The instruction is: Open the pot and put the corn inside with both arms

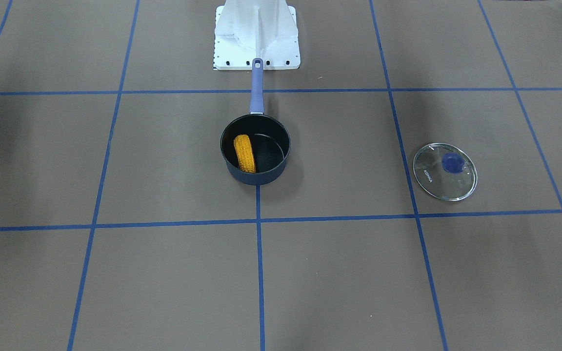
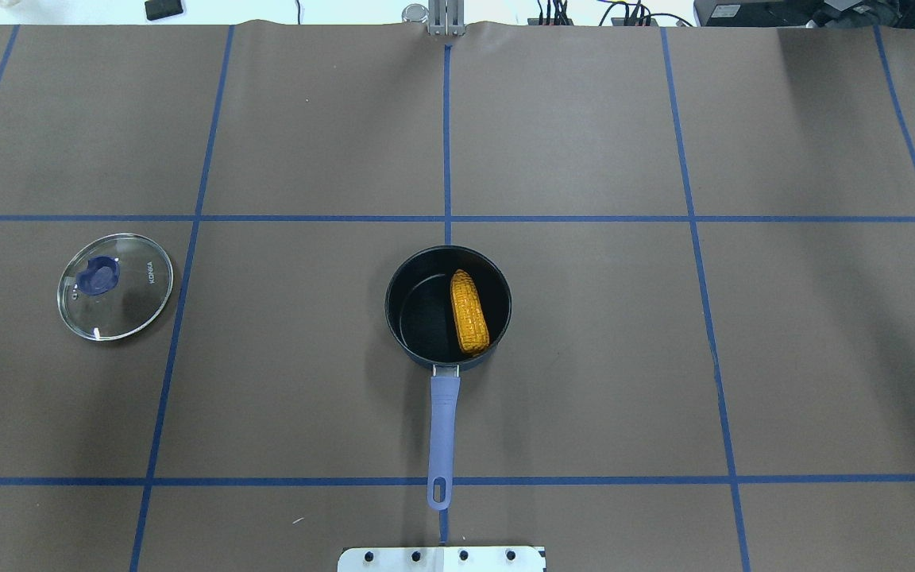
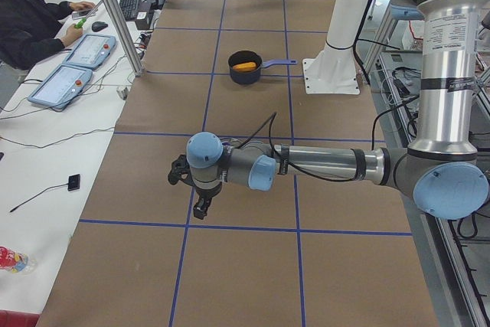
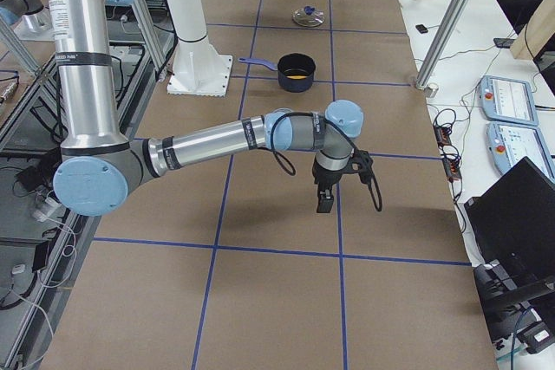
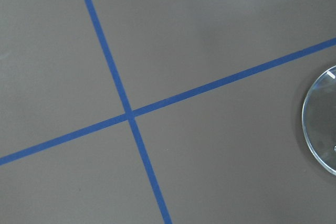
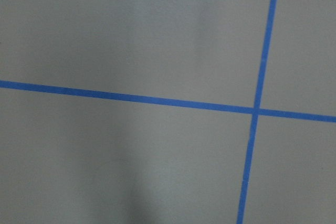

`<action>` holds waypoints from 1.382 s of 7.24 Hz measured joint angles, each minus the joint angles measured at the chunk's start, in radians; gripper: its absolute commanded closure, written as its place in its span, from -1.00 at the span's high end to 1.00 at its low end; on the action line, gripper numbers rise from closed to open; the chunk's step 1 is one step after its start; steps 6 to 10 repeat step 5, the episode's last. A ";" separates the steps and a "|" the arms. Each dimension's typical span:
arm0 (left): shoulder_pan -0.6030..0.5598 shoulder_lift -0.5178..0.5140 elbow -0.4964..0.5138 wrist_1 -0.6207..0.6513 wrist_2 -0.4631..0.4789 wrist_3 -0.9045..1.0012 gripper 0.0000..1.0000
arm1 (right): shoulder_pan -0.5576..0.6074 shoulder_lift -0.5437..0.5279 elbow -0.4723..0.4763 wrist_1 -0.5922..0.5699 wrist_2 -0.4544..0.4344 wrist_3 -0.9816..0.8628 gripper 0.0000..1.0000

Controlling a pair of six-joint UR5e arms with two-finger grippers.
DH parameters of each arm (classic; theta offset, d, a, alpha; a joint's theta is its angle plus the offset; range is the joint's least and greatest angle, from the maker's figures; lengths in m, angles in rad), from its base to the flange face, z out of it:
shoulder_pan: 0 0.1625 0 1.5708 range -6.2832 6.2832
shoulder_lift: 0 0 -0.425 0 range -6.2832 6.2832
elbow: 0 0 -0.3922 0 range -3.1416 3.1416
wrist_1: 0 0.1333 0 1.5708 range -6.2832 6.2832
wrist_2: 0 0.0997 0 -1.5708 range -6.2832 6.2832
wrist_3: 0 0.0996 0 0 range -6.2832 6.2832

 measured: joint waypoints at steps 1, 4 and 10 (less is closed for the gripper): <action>-0.013 0.032 -0.005 0.000 0.000 0.000 0.98 | 0.019 -0.066 0.001 0.055 0.007 -0.012 1.00; -0.027 0.105 -0.014 0.000 0.000 -0.003 0.98 | 0.028 -0.150 -0.002 0.171 0.008 -0.012 1.00; -0.027 0.112 -0.014 0.001 0.003 -0.004 0.98 | 0.028 -0.154 -0.003 0.177 0.008 -0.012 1.00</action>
